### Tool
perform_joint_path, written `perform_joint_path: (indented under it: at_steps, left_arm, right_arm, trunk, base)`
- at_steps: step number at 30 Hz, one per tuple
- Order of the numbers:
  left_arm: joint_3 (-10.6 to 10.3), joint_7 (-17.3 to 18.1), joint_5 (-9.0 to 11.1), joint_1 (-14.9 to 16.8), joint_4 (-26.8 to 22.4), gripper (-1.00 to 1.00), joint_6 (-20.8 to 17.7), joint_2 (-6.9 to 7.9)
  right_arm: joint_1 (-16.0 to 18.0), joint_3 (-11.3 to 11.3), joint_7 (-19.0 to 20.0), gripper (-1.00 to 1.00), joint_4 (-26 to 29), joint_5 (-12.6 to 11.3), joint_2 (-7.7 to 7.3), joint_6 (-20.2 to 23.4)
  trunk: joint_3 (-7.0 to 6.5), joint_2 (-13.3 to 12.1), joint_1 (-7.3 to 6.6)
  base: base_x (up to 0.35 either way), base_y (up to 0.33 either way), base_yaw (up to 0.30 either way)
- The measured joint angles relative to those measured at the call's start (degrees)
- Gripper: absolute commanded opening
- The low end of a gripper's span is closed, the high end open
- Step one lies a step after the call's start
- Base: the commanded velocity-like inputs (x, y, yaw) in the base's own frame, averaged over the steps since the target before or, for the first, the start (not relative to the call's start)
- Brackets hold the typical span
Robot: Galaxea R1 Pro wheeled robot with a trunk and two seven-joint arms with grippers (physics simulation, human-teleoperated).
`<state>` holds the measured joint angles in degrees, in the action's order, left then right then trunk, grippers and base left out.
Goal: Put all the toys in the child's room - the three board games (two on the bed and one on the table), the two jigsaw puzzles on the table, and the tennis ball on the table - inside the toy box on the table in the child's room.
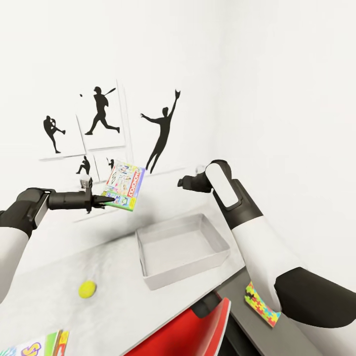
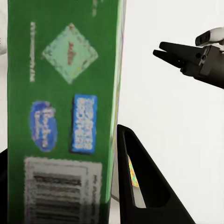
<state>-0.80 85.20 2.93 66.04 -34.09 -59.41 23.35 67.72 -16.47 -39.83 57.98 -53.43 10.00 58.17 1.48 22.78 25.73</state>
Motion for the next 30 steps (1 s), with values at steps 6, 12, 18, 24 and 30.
perform_joint_path:
  at_steps: [6,12,18,24,30]
  left_arm:
    - [0.0,0.0,0.0,0.0,0.0,-1.0,0.0,0.0]
    - [0.0,0.0,0.0,0.0,0.0,-1.0,0.0,0.0]
    - [0.0,0.1,0.0,0.0,0.0,-1.0,0.0,0.0]
    - [0.0,0.1,0.0,-0.1,0.0,-1.0,0.0,-0.3]
    - [-0.1,0.0,-0.1,-0.2,0.0,-1.0,0.0,-0.79]
  right_arm:
    - [0.0,0.0,0.1,1.0,0.1,0.0,0.0,0.0]
    - [0.0,0.0,0.0,1.0,0.1,0.0,0.0,0.0]
    - [0.0,-0.1,0.1,1.0,0.1,0.0,0.0,0.0]
    - [0.0,0.0,0.1,1.0,0.1,0.1,0.0,0.0]
    - [0.1,0.2,0.1,1.0,0.2,0.2,0.0,0.0]
  trunk:
    - [0.0,0.0,0.0]
    - [0.0,0.0,0.0]
    - [0.0,0.0,0.01]
    - [0.0,0.0,0.01]
    - [0.0,0.0,0.01]
  base:
    - [0.164,0.031,0.0]
    - [0.059,0.0,0.0]
    - [0.098,-0.025,0.0]
    - [0.004,-0.001,0.0]
    - [0.0,0.0,0.0]
